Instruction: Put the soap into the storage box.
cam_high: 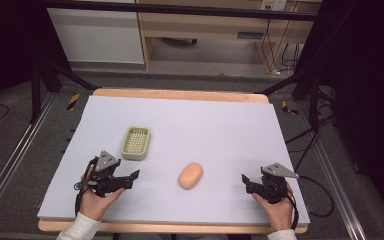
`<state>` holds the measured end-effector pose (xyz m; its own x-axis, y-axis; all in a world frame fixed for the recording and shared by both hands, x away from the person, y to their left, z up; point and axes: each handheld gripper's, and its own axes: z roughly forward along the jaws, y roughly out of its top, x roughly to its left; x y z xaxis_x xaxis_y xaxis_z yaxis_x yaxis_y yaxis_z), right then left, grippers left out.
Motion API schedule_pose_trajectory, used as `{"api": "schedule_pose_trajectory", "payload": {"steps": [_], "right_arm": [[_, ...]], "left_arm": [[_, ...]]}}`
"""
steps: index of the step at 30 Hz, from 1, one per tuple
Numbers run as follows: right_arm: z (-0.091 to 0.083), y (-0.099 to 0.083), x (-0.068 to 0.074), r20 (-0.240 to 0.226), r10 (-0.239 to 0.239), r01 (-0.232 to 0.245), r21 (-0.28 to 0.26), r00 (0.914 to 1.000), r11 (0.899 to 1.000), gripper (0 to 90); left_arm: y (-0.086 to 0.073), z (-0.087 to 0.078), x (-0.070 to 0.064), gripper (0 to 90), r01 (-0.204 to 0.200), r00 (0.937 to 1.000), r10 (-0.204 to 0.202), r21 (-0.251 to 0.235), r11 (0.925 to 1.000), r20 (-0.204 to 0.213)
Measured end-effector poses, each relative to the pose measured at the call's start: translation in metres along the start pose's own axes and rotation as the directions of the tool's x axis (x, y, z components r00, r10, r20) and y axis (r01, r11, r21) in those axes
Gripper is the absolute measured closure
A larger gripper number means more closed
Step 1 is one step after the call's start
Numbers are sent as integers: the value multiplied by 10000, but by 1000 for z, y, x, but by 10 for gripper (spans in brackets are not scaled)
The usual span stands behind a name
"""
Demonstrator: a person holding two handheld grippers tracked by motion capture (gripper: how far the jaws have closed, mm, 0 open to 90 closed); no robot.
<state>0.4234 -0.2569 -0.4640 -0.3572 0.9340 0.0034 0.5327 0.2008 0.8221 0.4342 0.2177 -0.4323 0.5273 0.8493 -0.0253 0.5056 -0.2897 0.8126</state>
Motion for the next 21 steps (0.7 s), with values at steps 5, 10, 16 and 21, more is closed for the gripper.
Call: {"api": "schedule_pose_trajectory", "payload": {"steps": [5,10,16,21], "right_arm": [[1,3,1,44,13,-13,39,10000,10000,229],[1,5,2,121,-65,66,-31,9999,10000,230],[3,5,0,133,37,-35,-145,9999,9999,232],[4,4,1,141,13,-12,-81,9999,10000,243]], "left_arm": [[12,3,-9,210,-310,9995,311,-80,9995,73],[20,5,-18,210,-443,9987,447,-144,9989,243],[27,7,-23,212,-531,9980,538,-218,9984,331],[36,14,-32,213,-720,9960,729,-185,9972,521]]}}
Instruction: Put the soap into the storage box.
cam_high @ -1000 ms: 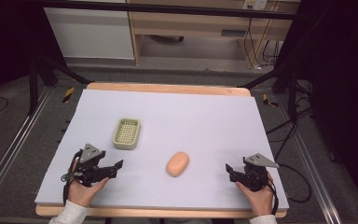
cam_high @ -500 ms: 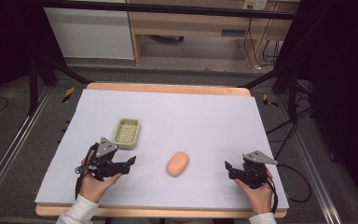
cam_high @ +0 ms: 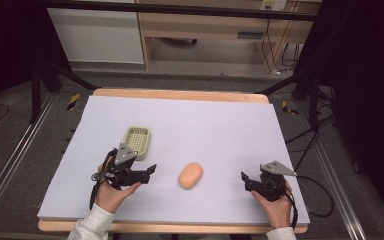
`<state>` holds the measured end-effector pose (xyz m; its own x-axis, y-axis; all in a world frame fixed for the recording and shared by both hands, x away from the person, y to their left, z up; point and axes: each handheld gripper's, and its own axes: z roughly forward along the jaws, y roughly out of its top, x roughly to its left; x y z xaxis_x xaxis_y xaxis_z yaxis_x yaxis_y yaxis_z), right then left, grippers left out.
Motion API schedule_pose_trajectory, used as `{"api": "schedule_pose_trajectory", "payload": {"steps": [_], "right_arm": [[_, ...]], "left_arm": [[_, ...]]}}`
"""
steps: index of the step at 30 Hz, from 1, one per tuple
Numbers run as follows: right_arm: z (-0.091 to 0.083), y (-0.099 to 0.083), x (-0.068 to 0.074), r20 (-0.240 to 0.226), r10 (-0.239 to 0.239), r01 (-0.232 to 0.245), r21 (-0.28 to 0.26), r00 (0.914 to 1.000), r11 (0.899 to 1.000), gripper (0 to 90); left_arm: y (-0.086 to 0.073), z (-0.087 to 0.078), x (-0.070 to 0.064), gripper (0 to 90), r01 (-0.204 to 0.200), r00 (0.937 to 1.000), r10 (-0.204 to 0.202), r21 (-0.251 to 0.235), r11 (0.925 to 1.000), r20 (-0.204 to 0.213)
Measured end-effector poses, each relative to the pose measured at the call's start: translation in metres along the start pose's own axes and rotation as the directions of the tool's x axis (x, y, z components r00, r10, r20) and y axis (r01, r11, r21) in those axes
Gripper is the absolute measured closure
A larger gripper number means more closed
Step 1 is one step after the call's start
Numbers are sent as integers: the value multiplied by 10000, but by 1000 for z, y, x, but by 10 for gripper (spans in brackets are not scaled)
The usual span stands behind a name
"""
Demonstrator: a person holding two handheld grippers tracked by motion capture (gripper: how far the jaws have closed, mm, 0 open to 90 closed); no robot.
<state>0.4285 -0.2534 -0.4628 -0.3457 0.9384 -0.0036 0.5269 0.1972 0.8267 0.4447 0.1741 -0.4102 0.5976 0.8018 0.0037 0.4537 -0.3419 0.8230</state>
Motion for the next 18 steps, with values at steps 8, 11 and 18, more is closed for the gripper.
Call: {"api": "schedule_pose_trajectory", "payload": {"steps": [8,11,18], "right_arm": [[-1,-2,0,-36,100,-100,-29,9999,9999,244],[-1,-2,0,-103,238,-238,-1,9997,9997,243],[0,-2,0,-10,135,-135,-9,9999,9999,239]], "left_arm": [[8,12,-12,217,-242,9996,239,256,9994,152],[9,15,-14,217,-300,9994,293,362,9989,184],[14,20,-20,212,-413,9986,397,455,9981,348]]}}
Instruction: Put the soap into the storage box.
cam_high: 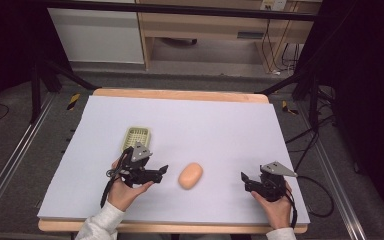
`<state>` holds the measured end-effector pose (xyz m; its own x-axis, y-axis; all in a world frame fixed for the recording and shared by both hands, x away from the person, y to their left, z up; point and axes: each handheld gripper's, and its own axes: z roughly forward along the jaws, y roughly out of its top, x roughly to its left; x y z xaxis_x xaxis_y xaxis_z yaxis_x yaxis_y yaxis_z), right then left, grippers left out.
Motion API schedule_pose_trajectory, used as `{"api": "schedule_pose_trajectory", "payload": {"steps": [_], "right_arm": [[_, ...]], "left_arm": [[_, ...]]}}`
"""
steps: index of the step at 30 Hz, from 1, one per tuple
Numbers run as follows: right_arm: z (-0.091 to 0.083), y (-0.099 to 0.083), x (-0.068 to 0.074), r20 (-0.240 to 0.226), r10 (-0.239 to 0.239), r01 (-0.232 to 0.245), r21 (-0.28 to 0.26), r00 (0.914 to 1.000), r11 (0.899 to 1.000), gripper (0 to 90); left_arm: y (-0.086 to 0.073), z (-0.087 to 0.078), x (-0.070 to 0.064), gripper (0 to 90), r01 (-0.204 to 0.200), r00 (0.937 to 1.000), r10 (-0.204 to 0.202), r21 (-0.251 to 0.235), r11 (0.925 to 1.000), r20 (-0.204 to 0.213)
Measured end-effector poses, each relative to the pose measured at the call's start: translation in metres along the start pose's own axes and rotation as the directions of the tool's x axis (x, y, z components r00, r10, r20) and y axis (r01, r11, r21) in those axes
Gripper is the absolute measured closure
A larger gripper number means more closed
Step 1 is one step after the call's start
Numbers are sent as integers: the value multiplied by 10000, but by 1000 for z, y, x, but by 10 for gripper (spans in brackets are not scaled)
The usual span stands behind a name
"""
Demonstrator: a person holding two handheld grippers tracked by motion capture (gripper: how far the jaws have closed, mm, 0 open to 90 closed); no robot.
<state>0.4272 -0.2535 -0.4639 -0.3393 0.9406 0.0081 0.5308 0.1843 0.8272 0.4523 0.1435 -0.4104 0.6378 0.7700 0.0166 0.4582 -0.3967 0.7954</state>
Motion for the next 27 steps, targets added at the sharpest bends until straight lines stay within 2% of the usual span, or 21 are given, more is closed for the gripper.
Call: {"api": "schedule_pose_trajectory", "payload": {"steps": [12,17,27], "right_arm": [[0,2,1,9,-130,130,-3,9999,9999,258],[-1,2,1,-41,-124,124,-24,9999,9999,271],[-1,3,2,5,-137,137,-47,9999,9999,293]], "left_arm": [[12,7,-13,213,-94,9994,92,75,9999,321],[18,13,-20,213,-320,9987,313,189,9993,400],[21,24,-32,213,-505,9975,484,414,9979,516]]}}
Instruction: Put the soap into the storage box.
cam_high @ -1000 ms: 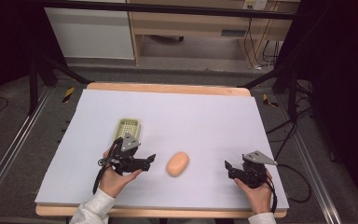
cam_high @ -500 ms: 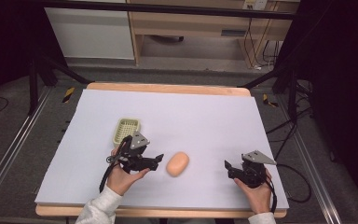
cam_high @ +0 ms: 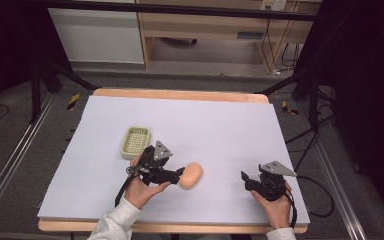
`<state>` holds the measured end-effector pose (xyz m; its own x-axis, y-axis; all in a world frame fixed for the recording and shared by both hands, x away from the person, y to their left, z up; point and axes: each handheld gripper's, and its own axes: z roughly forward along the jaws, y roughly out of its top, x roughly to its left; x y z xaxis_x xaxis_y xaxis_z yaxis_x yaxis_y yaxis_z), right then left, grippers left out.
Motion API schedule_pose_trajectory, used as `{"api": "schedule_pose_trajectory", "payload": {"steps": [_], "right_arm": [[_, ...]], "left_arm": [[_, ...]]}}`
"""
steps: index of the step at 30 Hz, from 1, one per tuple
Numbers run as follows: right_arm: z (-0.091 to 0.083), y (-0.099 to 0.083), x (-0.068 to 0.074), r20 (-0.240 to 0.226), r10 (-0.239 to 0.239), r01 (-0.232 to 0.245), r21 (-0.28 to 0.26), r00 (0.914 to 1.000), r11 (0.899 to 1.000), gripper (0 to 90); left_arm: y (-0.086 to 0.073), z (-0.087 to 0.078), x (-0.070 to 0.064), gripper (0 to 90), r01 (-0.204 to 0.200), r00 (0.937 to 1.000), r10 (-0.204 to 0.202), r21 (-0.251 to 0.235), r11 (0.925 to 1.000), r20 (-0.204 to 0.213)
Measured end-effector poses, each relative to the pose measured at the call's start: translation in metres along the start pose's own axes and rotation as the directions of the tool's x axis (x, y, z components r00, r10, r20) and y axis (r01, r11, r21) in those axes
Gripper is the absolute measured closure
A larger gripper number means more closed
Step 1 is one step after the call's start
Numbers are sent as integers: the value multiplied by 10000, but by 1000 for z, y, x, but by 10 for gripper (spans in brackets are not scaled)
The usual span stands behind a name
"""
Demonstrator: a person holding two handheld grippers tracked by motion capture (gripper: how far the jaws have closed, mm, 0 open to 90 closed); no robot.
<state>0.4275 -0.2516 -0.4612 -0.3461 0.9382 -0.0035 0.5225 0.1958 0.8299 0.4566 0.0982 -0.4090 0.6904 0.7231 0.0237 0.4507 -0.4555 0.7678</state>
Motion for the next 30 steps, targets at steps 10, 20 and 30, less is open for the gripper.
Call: {"api": "schedule_pose_trajectory", "payload": {"steps": [10,20,30], "right_arm": [[-1,0,0,82,66,-66,15,9999,10000,305],[-2,0,-2,93,16,-16,24,10000,10000,318],[-2,0,-2,35,7,-8,43,10000,10000,319]], "left_arm": [[8,11,-12,218,-157,9998,155,151,9998,153],[10,24,-20,221,-358,9993,354,458,9983,81],[12,36,-28,218,-488,9986,472,812,9955,226]]}}
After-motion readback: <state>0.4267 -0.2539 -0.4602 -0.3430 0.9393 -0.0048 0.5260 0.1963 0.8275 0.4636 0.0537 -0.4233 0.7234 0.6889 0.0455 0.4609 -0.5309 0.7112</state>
